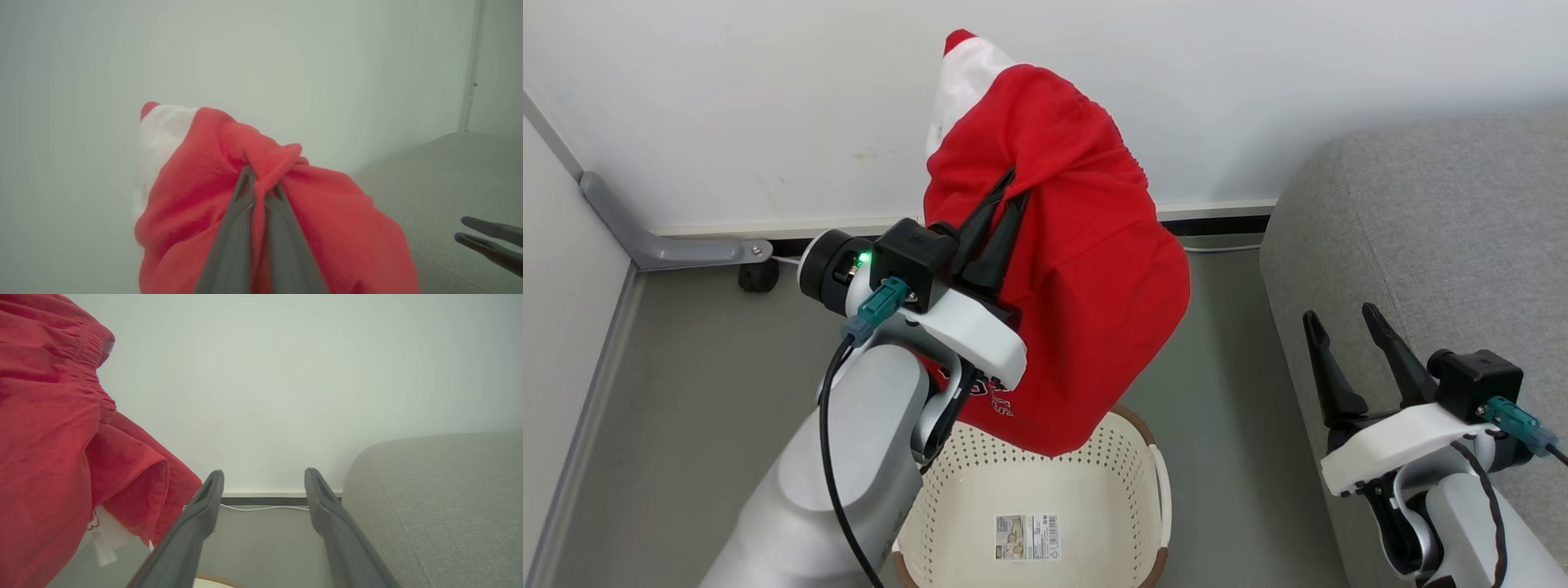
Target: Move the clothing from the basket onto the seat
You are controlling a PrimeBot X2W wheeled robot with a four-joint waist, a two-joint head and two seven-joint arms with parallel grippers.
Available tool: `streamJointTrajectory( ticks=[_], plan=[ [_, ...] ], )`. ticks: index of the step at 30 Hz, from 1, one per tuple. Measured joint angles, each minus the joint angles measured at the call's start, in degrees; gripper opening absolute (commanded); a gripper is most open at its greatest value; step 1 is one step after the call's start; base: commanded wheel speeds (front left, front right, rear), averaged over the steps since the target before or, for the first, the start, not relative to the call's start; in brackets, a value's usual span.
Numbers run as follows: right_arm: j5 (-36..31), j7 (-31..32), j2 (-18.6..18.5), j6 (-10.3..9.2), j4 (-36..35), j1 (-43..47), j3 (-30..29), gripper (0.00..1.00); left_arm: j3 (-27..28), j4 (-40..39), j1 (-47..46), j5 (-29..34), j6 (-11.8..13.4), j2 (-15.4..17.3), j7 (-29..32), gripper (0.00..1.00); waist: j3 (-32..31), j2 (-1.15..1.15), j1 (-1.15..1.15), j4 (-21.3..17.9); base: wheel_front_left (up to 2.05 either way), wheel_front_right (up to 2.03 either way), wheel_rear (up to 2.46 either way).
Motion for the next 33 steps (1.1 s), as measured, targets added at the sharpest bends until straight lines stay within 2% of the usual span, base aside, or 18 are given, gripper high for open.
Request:
streamJointTrajectory(
  ticks=[7,14,25,33],
  plan=[
    [1.18,0.00,-0.89,0.00,-2.86,-0.37,2.33,1.00,-0.09,-0.09,-0.02,0.00,-0.07,-0.04,0.00,0.00,0.68,0.00,0.00,-0.13,0.00,0.00,0.00],
    [7.19,0.00,-5.09,0.00,-10.39,-5.21,7.97,1.00,-0.42,-0.58,-0.19,0.00,-0.56,-0.15,0.00,0.00,1.22,0.00,0.00,0.10,0.00,0.00,0.00],
    [23.42,0.00,-13.89,0.00,-12.94,-13.85,27.03,1.00,-3.41,-3.69,-0.20,0.01,-1.58,-0.35,0.00,0.00,1.51,0.00,0.00,2.40,0.00,0.00,0.00],
    [35.68,0.00,-16.78,0.00,-11.16,-18.72,38.79,1.00,-6.89,-4.99,-0.77,-0.12,-2.09,-0.35,-0.01,0.00,1.65,0.00,0.00,5.19,0.00,0.00,0.00]
  ],
)
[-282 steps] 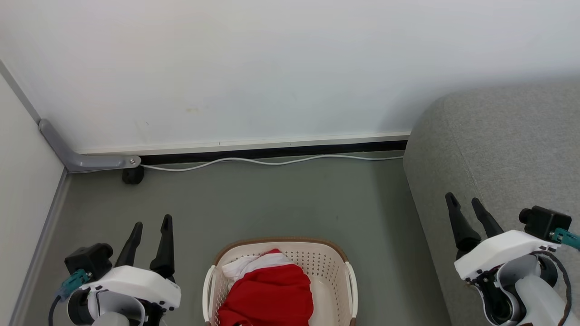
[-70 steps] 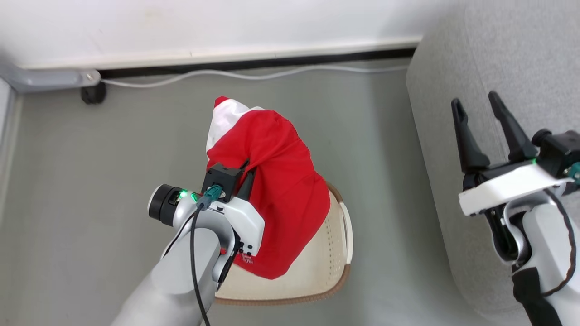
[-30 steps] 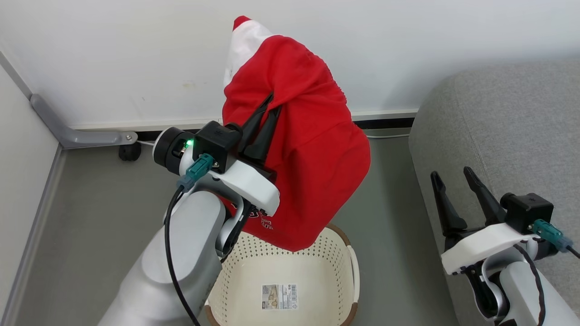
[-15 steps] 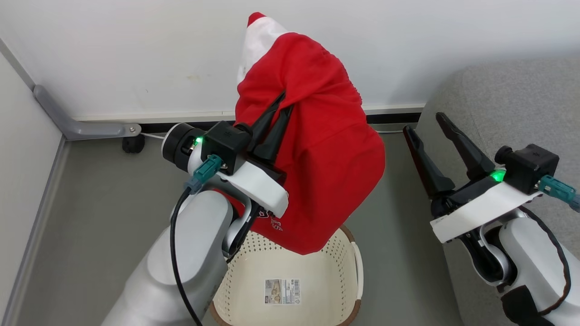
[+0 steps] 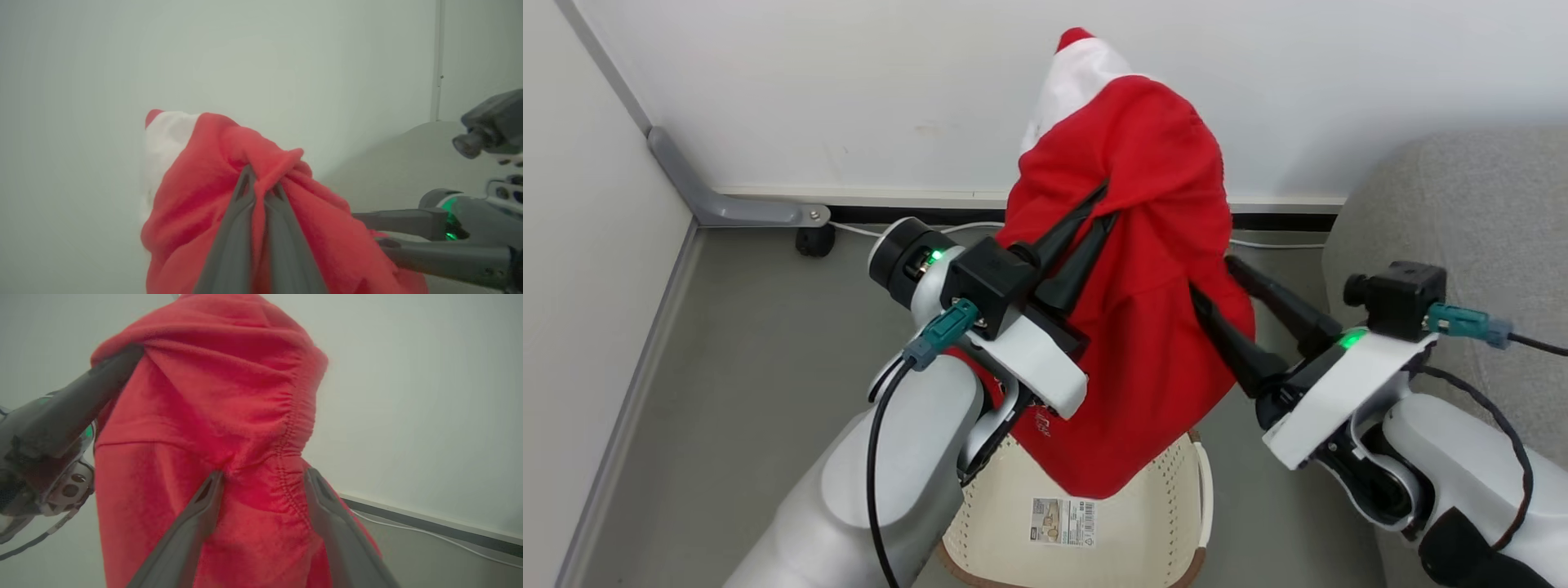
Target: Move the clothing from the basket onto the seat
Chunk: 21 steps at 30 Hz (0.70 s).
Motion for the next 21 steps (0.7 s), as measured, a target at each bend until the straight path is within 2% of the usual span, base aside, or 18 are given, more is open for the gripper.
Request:
streamJointTrajectory(
  ticks=[6,7,11,21],
  plan=[
    [11.68,0.01,-2.82,0.00,-0.58,-6.11,14.00,1.00,-3.60,-1.35,-0.38,-1.48,-0.42,0.09,0.00,0.00,0.31,0.00,0.00,2.48,0.00,0.00,0.00],
    [12.30,0.01,-3.07,0.00,-0.64,-7.17,14.95,1.00,-4.02,-1.41,-0.47,-1.51,-0.41,0.09,0.00,0.00,0.37,0.00,0.00,2.70,0.00,0.00,0.00],
    [13.27,0.00,-3.48,0.00,-1.42,-9.94,15.92,1.00,-5.37,-1.66,-0.60,-2.23,-0.23,0.09,0.00,0.00,0.73,0.00,0.00,3.31,0.00,0.00,0.00],
    [8.28,0.00,-3.58,0.00,-2.44,-11.08,15.27,1.00,-9.76,-3.03,-0.90,-4.92,-0.44,0.18,0.00,0.00,1.68,0.00,0.00,3.96,0.00,0.00,0.00]
  ],
)
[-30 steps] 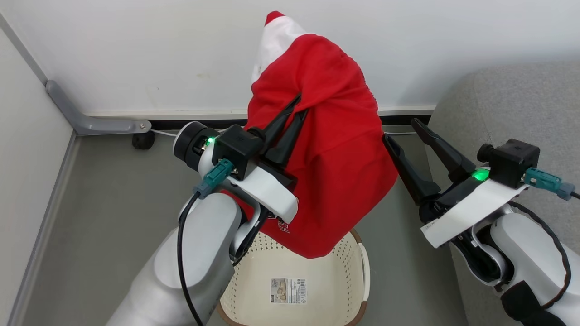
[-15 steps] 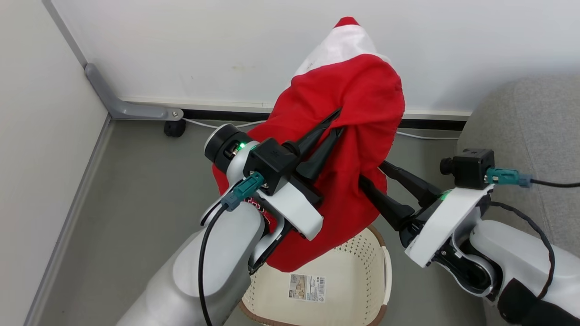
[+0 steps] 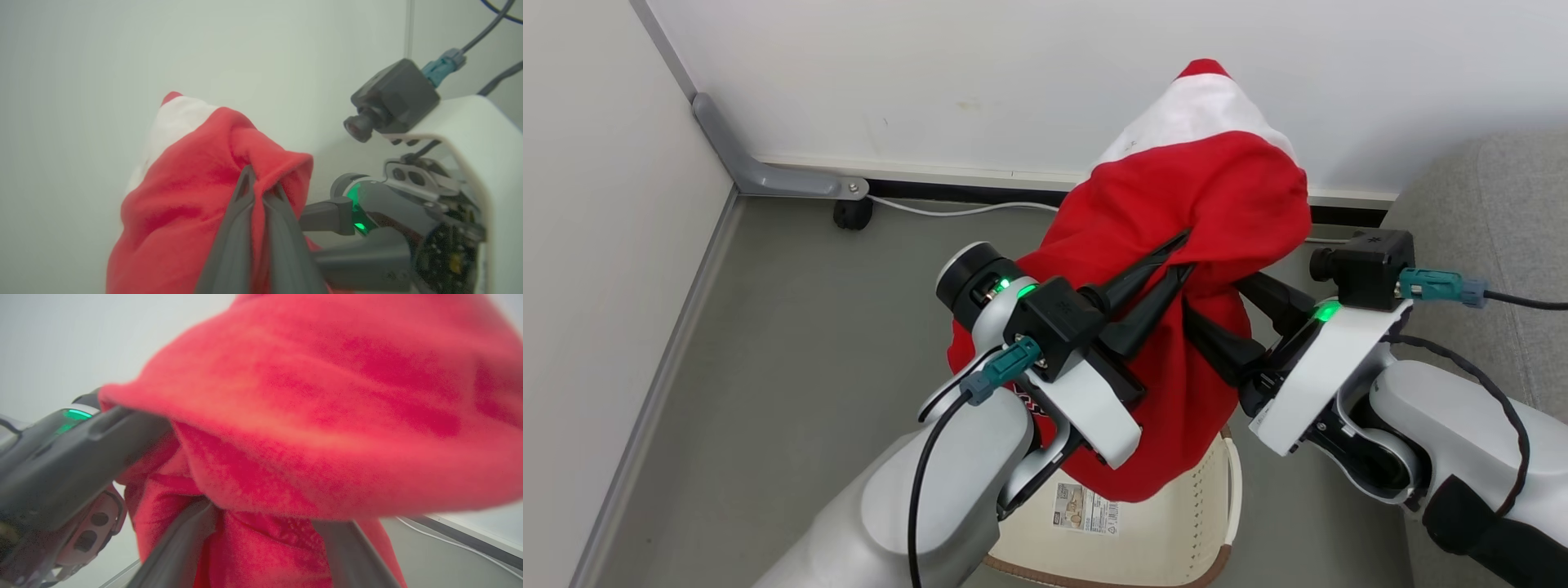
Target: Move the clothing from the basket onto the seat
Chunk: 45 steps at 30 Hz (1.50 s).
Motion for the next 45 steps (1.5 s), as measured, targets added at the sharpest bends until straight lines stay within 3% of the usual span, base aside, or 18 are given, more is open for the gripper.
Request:
streamJointTrajectory(
  ticks=[13,14,16,30,32,35,36,37,38,45],
  plan=[
    [-6.93,0.00,3.72,0.00,4.61,0.26,-6.28,1.00,-4.09,-2.14,0.01,-2.20,0.22,0.29,0.00,0.00,0.42,0.00,0.00,1.56,0.00,0.00,0.00],
    [-7.16,0.00,4.00,0.00,4.66,0.34,-6.39,0.88,-4.25,-2.13,0.02,-2.24,0.27,0.31,0.00,0.00,0.44,0.00,0.00,1.67,0.00,0.00,0.00],
    [-7.84,0.00,4.46,0.00,4.76,0.59,-6.54,0.00,-4.43,-2.10,0.02,-2.54,0.27,0.34,-0.01,0.00,0.53,0.00,0.00,1.84,0.00,0.00,0.00],
    [-12.03,0.01,4.94,0.00,3.65,5.89,-12.55,0.00,-3.23,-0.63,0.79,-2.61,0.27,0.01,-0.25,0.01,0.11,0.00,0.00,0.30,0.00,0.00,0.00],
    [-12.74,0.01,4.94,0.00,3.47,6.32,-13.15,0.00,-2.57,-0.55,0.80,-2.58,0.27,-0.01,-0.25,0.28,0.26,0.00,0.00,-0.06,0.00,0.00,0.00],
    [-13.59,0.01,4.94,0.00,3.31,6.58,-13.84,0.00,-1.57,-0.09,0.82,-2.47,0.29,-0.04,-0.25,0.46,0.57,0.00,0.00,-0.47,0.00,0.00,0.00],
    [-13.70,0.00,4.94,0.00,3.27,6.66,-13.90,0.00,-1.27,0.16,0.83,-2.22,0.29,-0.04,-0.25,0.68,0.69,0.00,0.00,-0.57,0.00,0.00,0.00],
    [-13.82,0.01,4.94,0.00,3.26,6.75,-13.94,0.00,-0.94,0.42,0.88,-2.08,0.29,-0.07,-0.25,0.80,0.80,0.00,0.00,-0.63,0.00,0.00,0.00],
    [-13.96,0.01,4.94,0.00,3.26,6.91,-14.03,0.00,-0.68,0.68,0.98,-2.03,0.29,-0.09,-0.25,1.00,0.89,0.00,0.00,-0.66,0.00,0.00,0.00],
    [-14.49,0.01,4.94,0.00,2.88,7.22,-14.35,0.00,1.21,2.34,2.37,-1.69,0.26,-0.05,-0.25,1.00,1.14,0.00,0.00,-0.75,0.00,0.00,0.00]
  ],
)
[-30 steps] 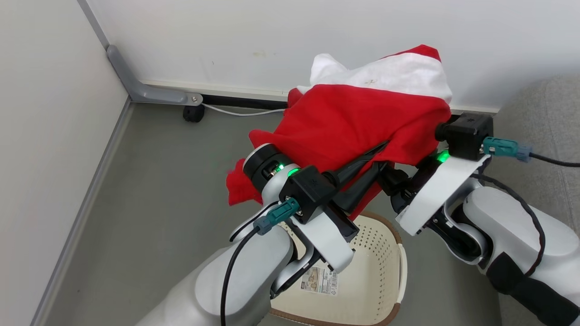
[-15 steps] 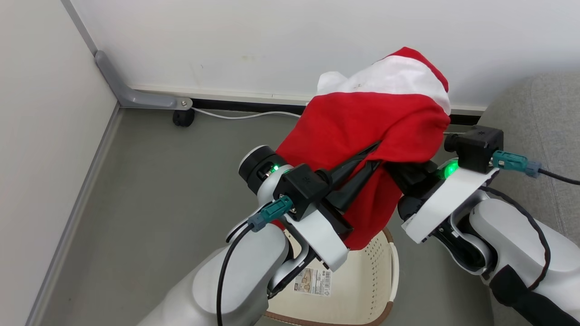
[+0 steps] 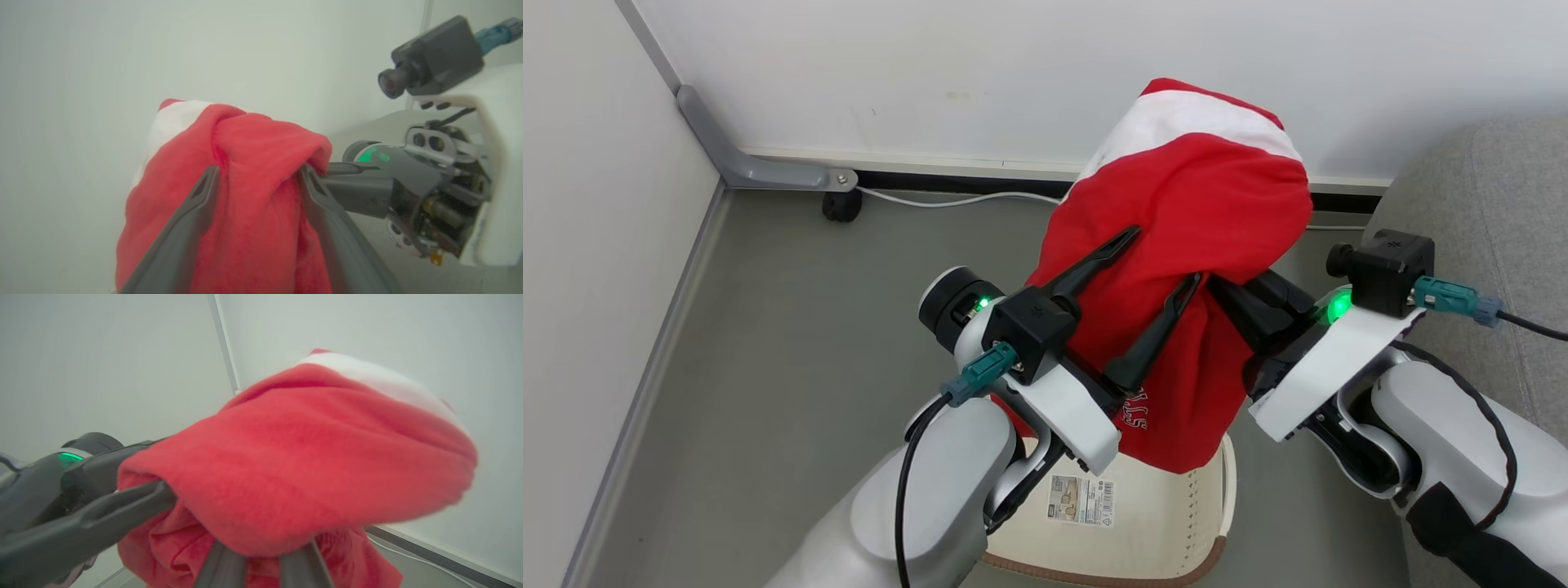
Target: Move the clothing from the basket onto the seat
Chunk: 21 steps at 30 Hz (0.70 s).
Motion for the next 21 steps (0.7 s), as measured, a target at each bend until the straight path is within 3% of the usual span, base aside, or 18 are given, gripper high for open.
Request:
streamJointTrajectory(
  ticks=[21],
  plan=[
    [-1.22,0.00,-0.20,0.00,-1.16,1.66,-3.07,0.00,3.42,0.58,1.14,2.33,-0.37,-0.05,-0.01,1.00,0.04,0.00,0.00,-3.10,0.00,0.00,0.00]
  ],
)
